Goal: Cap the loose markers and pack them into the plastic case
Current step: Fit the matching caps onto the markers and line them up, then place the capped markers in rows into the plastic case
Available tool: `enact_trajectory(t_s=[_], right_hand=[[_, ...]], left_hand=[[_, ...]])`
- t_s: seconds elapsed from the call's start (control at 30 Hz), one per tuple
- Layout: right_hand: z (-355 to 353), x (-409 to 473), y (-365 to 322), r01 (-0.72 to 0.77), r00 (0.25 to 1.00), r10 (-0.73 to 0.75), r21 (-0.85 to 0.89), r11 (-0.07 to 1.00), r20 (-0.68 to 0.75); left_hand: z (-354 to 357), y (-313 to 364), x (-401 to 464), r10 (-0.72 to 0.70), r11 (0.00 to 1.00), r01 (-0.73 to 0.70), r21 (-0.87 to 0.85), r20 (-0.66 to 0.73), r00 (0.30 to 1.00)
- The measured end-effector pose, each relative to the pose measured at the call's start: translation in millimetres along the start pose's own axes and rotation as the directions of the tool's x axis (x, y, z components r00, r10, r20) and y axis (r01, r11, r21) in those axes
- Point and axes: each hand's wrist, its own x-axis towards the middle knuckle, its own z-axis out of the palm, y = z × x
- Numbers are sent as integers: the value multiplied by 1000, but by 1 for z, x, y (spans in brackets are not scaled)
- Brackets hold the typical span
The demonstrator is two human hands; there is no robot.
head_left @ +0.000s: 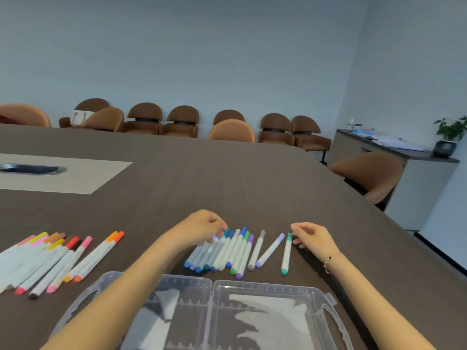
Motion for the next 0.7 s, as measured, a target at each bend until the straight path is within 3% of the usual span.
enact_trajectory(t_s=[0.17, 0.43, 0.7], right_hand=[[2, -27, -28, 9, 999, -4, -137, 991, 37], [37, -108, -104, 135, 991, -135, -135, 982, 5], [120, -158, -145, 182, 961, -154, -103, 978, 231]], left_hand=[[-51, -35, -40, -23, 999, 18, -50, -92, 996], [-111, -127, -84, -24, 994, -6, -113, -264, 964], [-160, -215, -106, -126, 988, 74, -138, -421, 898]])
